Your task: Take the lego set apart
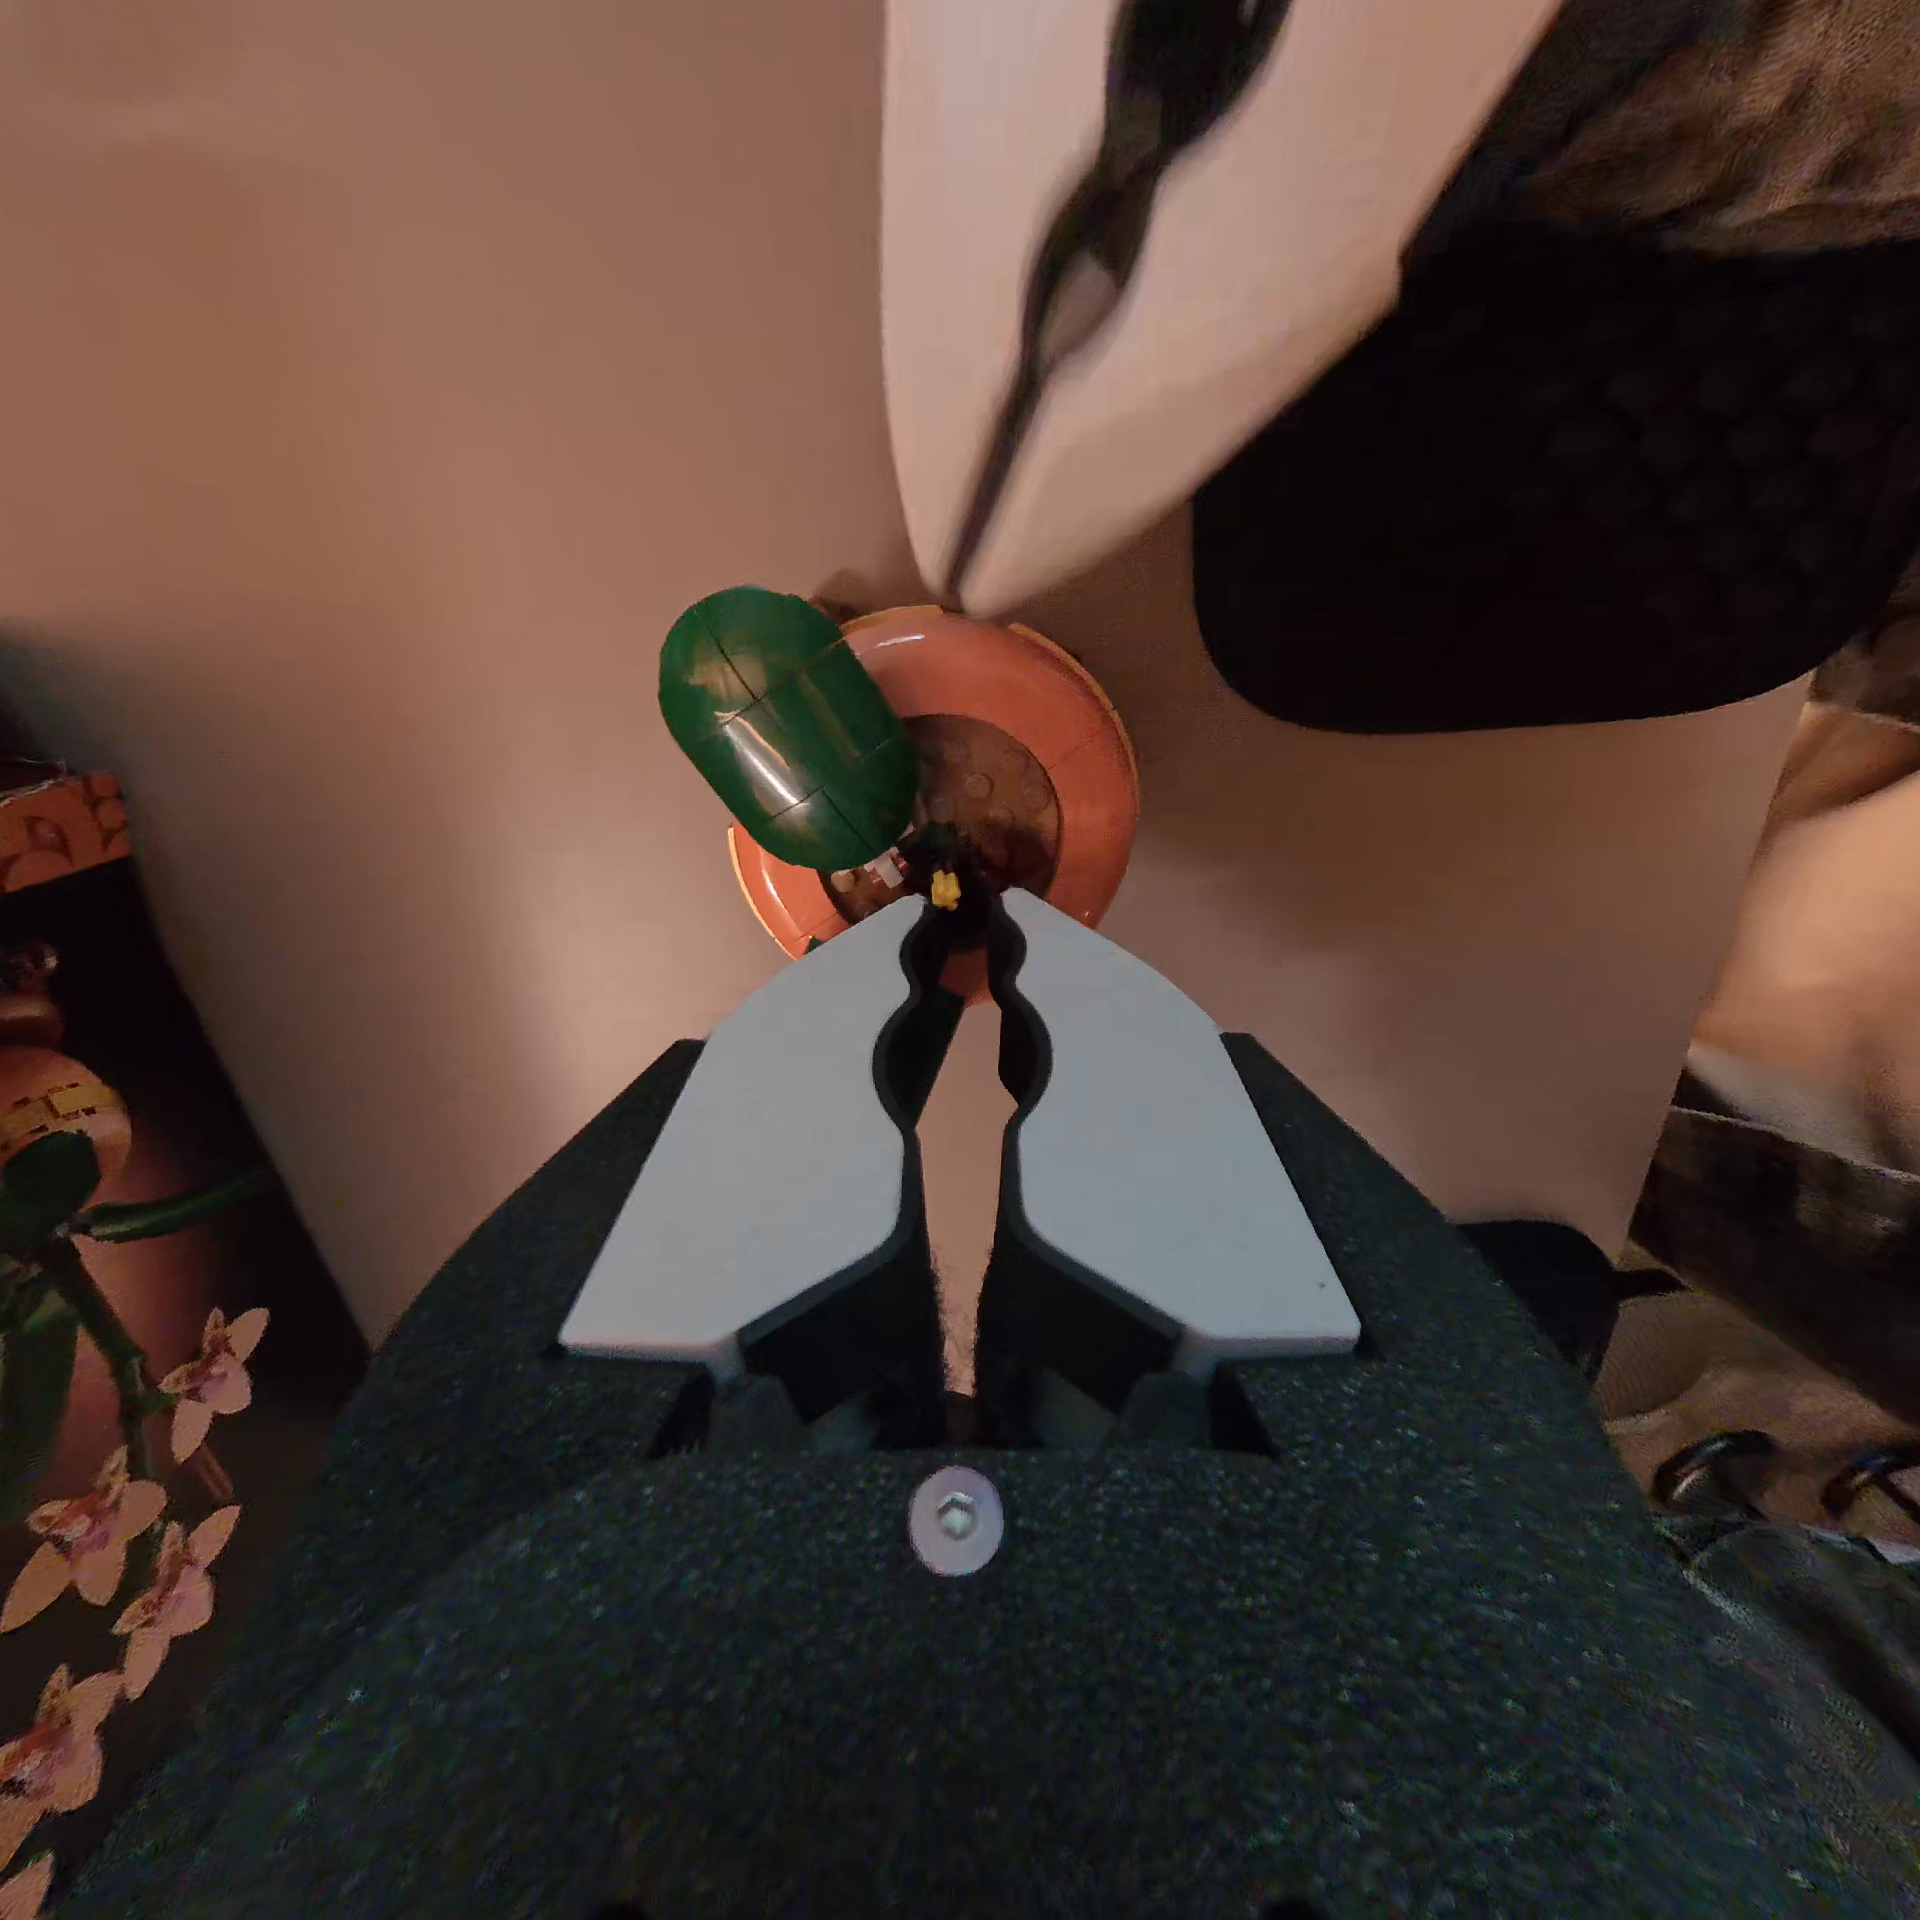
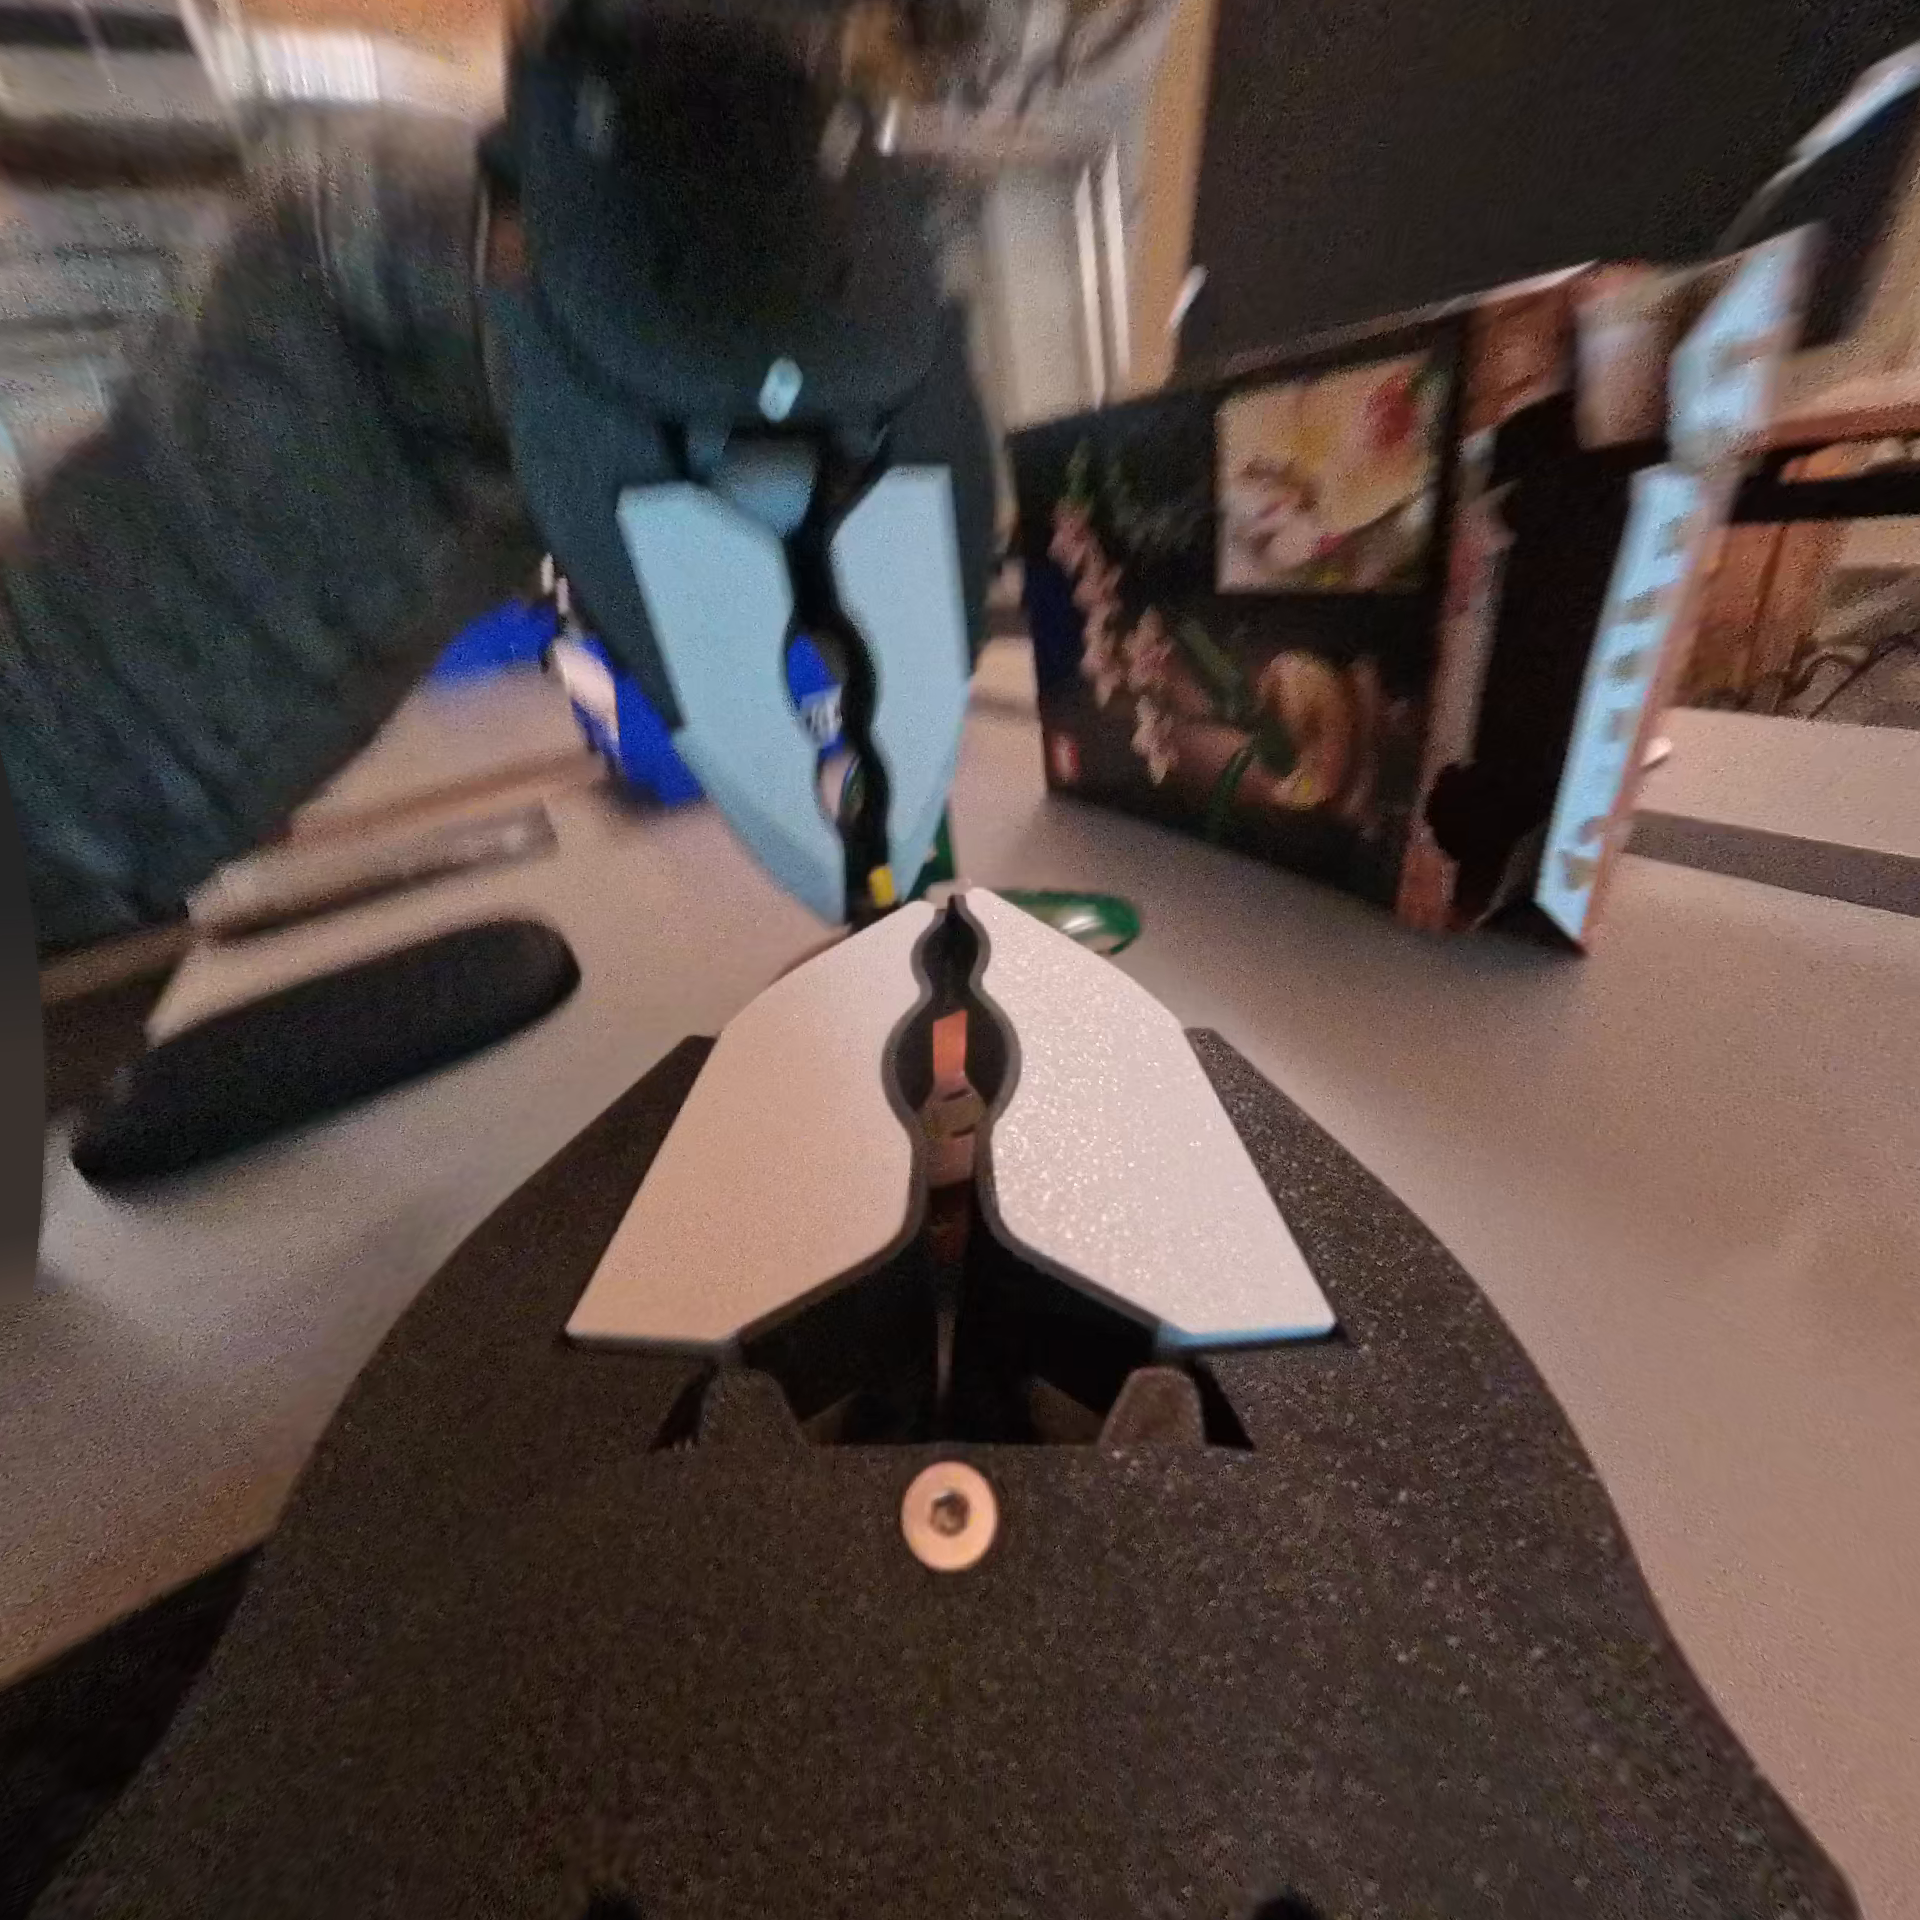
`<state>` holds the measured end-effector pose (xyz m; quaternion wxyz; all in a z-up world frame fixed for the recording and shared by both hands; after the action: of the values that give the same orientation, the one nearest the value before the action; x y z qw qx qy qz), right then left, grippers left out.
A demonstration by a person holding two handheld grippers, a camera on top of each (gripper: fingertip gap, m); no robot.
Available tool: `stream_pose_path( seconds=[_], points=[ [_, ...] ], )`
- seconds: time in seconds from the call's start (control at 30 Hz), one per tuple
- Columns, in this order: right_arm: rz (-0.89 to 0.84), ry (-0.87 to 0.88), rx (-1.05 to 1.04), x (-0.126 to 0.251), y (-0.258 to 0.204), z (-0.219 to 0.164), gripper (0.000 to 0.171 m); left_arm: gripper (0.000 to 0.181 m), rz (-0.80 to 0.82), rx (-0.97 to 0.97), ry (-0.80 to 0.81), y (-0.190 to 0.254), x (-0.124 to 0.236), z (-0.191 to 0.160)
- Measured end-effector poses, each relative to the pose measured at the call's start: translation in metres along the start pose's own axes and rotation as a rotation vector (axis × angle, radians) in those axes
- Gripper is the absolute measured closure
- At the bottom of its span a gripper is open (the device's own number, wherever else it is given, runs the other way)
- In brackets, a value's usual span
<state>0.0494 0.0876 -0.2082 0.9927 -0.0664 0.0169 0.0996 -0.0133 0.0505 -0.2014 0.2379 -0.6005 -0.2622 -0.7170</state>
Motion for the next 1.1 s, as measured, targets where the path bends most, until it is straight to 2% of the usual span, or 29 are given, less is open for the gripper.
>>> stream_pose_path(
  seconds=[0.1, 0.23, 0.33, 0.5, 0.67, 0.83, 0.97, 1.1],
  points=[
    [-0.002, -0.141, 0.198, -0.021, -0.019, -0.008, 0.171, 0.173, -0.01, 0.009, -0.013, -0.001, 0.0, 0.002],
    [-0.046, -0.22, 0.256, -0.021, -0.019, -0.015, 0.153, 0.173, -0.025, 0.025, 0.009, -0.001, 0.0, 0.001],
    [-0.018, -0.231, 0.273, -0.025, -0.025, -0.015, 0.164, 0.173, -0.025, 0.029, 0.02, -0.001, 0.0, 0.001],
    [-0.045, -0.277, 0.285, -0.029, -0.022, -0.02, 0.159, 0.173, -0.026, 0.032, 0.036, -0.001, 0.0, 0.001],
    [-0.066, -0.308, 0.325, -0.031, -0.022, -0.022, 0.161, 0.173, -0.024, 0.03, 0.035, -0.001, 0.0, 0.001],
    [-0.133, -0.357, 0.483, -0.032, -0.027, -0.022, 0.165, 0.173, -0.038, 0.033, 0.032, -0.001, 0.0, 0.0],
    [-0.045, -0.284, 0.268, -0.031, -0.023, -0.022, 0.166, 0.173, -0.041, 0.026, 0.026, -0.001, 0.0, 0.001],
    [-0.01, -0.245, 0.17, -0.03, -0.021, -0.021, 0.167, 0.173, -0.043, 0.017, 0.022, -0.001, 0.0, 0.002]
  ],
)
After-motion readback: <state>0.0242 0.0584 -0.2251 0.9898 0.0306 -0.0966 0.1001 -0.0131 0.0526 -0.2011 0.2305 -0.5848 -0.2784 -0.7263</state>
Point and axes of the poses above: each gripper's, where its closed fingertips meet, x back along the fingers, z out of its top, y = z × x across the jaws, the point moved 3 cm from there along x, back along the fingers, and after that the axes turned 2 degrees about x, right-handed, at the moved point
